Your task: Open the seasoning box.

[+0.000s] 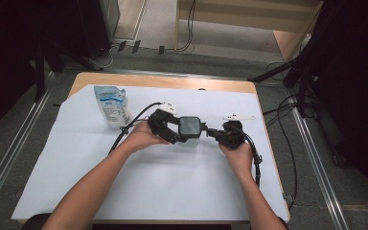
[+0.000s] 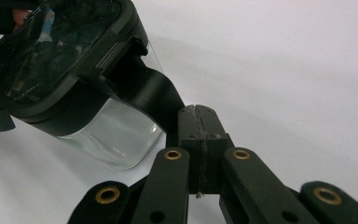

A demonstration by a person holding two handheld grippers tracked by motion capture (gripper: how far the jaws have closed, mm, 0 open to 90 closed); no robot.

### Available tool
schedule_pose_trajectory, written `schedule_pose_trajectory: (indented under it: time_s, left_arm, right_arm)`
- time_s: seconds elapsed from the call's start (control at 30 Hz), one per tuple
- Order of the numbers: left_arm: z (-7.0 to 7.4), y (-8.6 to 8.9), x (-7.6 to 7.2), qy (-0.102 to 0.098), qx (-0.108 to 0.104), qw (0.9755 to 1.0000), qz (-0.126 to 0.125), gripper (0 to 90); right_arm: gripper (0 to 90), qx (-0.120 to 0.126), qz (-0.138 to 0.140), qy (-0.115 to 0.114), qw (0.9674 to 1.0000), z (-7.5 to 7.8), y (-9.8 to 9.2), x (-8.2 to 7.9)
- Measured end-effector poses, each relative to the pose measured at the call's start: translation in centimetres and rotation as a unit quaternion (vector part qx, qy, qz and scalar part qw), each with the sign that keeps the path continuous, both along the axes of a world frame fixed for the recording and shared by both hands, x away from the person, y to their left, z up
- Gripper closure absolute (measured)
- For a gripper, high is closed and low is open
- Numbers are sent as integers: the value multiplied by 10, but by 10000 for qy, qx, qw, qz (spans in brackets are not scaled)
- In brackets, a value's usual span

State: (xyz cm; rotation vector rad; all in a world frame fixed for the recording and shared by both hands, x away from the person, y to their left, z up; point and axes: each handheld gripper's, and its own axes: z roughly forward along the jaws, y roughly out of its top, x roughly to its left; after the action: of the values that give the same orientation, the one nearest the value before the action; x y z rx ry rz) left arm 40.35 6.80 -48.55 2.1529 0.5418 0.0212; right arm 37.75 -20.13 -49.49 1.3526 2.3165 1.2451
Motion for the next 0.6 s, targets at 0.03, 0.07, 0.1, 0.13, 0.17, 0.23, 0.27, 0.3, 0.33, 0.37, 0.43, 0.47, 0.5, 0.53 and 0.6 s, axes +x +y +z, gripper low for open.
schedule_pose_trajectory:
  time_s: [0.03,0.07,0.1,0.13,0.17,0.23,0.27,0.3,0.33,0.37,0.43,0.47,0.5,0.53,0.6]
  left_arm:
    - [0,0,0,-4,-20,10000,-8,139]
    - [1,0,0,-19,10,10000,-29,140]
    - [2,1,0,-34,37,10000,-29,142]
    - [3,1,-1,-51,9,10000,-26,144]
    - [4,2,-1,-52,-39,10000,8,147]
    - [7,2,0,-25,-21,10000,-14,158]
    - [7,2,-1,-42,18,10000,-24,159]
    - [7,2,-1,-59,30,10000,-25,160]
    - [8,2,-1,-61,47,10000,-21,161]
    - [8,2,-1,-70,50,10000,-23,162]
    - [9,2,-2,-96,84,9999,-17,164]
    - [10,3,-2,-96,48,9999,-21,166]
    - [11,3,-3,-87,17,10000,-9,167]
    - [12,4,-3,-94,12,10000,-4,170]
    - [14,6,-3,-100,20,9999,-11,177]
  right_arm:
    - [900,-1,0,-1,10000,0,0,0]
    - [900,-3,-1,0,10000,0,0,0]
    - [900,-6,-2,-3,10000,0,0,0]
    - [900,-7,-4,-1,10000,0,0,0]
    - [900,-9,-4,-4,10000,0,0,0]
    - [900,-8,-4,-1,10000,0,0,0]
    - [900,-13,-7,1,10000,0,0,0]
    - [900,-20,-3,3,10000,0,0,0]
    - [900,-22,-2,0,10000,0,0,0]
    - [900,-22,0,0,10000,0,0,0]
    - [900,-27,-8,26,10000,0,1,-1]
    - [900,-24,-4,23,10000,0,1,-1]
    - [900,-24,-4,24,10000,0,1,0]
    - [900,-25,-3,24,10000,0,1,0]
    - [900,-23,-2,26,10000,0,1,0]
